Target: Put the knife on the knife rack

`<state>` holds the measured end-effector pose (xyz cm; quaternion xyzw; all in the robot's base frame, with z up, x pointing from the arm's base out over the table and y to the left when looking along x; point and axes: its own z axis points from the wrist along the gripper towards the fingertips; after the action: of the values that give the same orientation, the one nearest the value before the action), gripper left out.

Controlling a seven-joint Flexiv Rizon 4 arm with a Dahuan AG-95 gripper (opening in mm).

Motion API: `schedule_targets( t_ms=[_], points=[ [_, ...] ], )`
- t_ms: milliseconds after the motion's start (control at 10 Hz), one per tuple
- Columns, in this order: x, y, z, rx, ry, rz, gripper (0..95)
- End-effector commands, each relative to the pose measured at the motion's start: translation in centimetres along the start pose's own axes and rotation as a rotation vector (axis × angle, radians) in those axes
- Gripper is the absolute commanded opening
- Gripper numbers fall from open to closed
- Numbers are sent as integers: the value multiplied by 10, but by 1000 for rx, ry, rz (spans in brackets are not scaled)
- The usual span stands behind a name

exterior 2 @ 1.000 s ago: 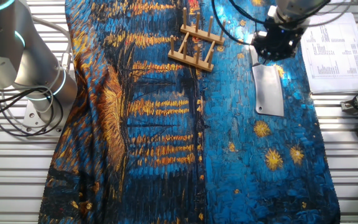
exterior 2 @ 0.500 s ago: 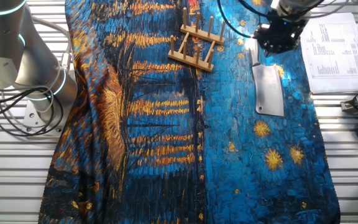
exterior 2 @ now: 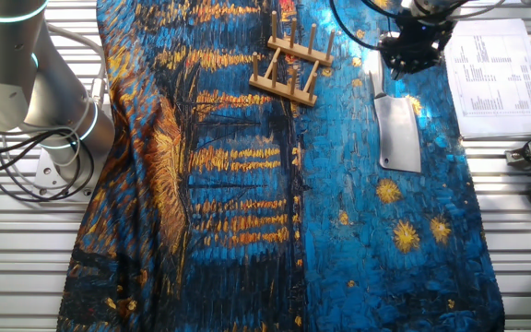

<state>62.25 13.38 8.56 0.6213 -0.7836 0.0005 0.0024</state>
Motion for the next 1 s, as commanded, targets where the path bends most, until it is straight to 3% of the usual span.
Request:
schedule_targets(
  t_ms=[100,300,400,500,800,1000],
  points=[
    [1,1,8,-8,0,-150,190],
    [2,2,11,-2,24,-133,190],
    [1,1,15,-4,22,-138,0],
    [1,1,19,-7,-6,-178,380],
    [-1,2,22,-16,-23,-295,380],
    [-2,2,26,-18,-24,-308,380]
  ],
)
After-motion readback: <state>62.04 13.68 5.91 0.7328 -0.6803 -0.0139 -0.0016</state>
